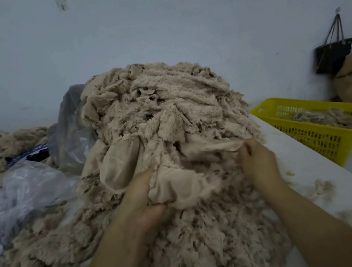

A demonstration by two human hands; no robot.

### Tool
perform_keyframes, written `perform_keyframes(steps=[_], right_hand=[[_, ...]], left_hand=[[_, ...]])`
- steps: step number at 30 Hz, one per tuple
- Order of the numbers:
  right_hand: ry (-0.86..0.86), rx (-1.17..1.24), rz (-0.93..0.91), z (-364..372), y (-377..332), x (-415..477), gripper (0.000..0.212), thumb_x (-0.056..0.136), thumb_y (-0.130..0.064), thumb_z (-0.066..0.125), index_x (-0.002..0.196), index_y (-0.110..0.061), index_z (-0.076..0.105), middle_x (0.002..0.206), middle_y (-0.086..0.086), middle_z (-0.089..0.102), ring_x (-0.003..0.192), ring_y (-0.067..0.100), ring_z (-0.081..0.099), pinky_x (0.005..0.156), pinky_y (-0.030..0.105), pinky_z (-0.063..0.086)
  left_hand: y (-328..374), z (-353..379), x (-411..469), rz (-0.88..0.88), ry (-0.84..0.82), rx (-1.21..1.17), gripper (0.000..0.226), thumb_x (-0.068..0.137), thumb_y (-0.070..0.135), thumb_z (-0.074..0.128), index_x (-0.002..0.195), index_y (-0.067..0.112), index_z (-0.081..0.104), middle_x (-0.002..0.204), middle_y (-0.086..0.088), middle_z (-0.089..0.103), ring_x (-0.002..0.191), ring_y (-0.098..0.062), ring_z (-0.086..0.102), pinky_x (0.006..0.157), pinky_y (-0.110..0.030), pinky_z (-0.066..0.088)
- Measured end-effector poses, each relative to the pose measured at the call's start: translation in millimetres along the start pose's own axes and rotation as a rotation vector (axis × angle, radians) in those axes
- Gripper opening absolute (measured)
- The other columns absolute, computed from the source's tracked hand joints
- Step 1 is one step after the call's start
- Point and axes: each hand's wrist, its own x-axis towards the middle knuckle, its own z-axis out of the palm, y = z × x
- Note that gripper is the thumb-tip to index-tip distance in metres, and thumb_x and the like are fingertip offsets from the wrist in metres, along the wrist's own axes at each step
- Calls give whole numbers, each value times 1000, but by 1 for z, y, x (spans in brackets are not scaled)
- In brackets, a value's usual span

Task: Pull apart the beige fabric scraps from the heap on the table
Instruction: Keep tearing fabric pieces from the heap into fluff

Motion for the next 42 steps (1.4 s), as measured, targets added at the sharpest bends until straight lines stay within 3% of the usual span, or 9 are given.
perform_keyframes(steps=[6, 9, 13, 16, 20, 33, 37, 39, 42], right_hand=[[-62, 170, 27, 5, -17, -7, 21, 101, -20, 44, 121, -19, 52, 103, 0, 55, 82, 15, 56, 64, 31, 46], [-113, 296, -232, 7, -35, -27, 37, 97, -49, 37, 124, -30, 53, 119, -11, 47, 102, -3, 50, 82, 21, 42], [-518, 194, -305, 15, -47, -46, 59, 79, -86, 31, 98, -37, 59, 99, -20, 61, 83, -6, 59, 64, 18, 42], [-711, -65, -425, 26, -39, -44, 36, 93, -53, 49, 93, -17, 56, 87, -12, 52, 76, -2, 50, 66, 20, 40], [-578, -33, -340, 15, -32, -30, 34, 103, -18, 39, 70, -27, 44, 72, -8, 47, 61, -4, 44, 53, 17, 31], [-58, 155, 213, -2, -17, 0, 33, 104, -19, 34, 79, -9, 54, 79, 11, 53, 70, 26, 47, 56, 32, 32], [-268, 258, -37, 1, -36, -20, 24, 101, -42, 41, 95, -26, 59, 108, -1, 57, 89, 11, 56, 66, 32, 47], [-485, 275, -200, 9, -50, -38, 36, 92, -66, 38, 85, -34, 55, 95, -23, 55, 84, -6, 54, 63, 12, 42], [-583, 148, -392, 24, -49, -47, 38, 95, -62, 41, 78, -29, 52, 85, -12, 48, 77, 0, 46, 66, 16, 36]], left_hand=[[-8, 0, 1, 47, 103, 128, 31, 103, 20, 49, 111, -5, 65, 92, -20, 74, 72, -27, 74, 55, -33, 60], [-13, 2, 5, 95, 148, 145, 31, 103, 21, 50, 112, -4, 67, 101, -22, 74, 81, -28, 73, 67, -37, 61], [-17, 2, 9, 184, 188, 199, 29, 105, 18, 46, 104, 1, 70, 94, -17, 76, 77, -23, 75, 64, -31, 59], [-15, 3, 10, 231, 244, 175, 30, 105, 19, 45, 96, 3, 68, 82, -12, 77, 72, -20, 75, 61, -30, 60], [-4, 1, 6, 175, 232, 9, 25, 105, 23, 46, 99, 8, 65, 83, -13, 77, 70, -24, 75, 66, -39, 60], [-8, -1, 4, 69, 53, 1, 25, 95, 18, 56, 104, 2, 73, 98, -15, 74, 83, -24, 73, 78, -39, 61], [-14, 2, 4, 149, 122, 201, 27, 101, 18, 53, 110, -2, 69, 92, -15, 75, 79, -23, 73, 76, -36, 58], [-19, 4, 7, 190, 157, 347, 29, 103, 18, 50, 112, -4, 67, 95, -17, 75, 81, -25, 72, 71, -32, 56], [-22, 7, 6, 224, 179, 469, 27, 104, 20, 49, 102, 3, 70, 83, -10, 76, 74, -18, 73, 61, -26, 54]])
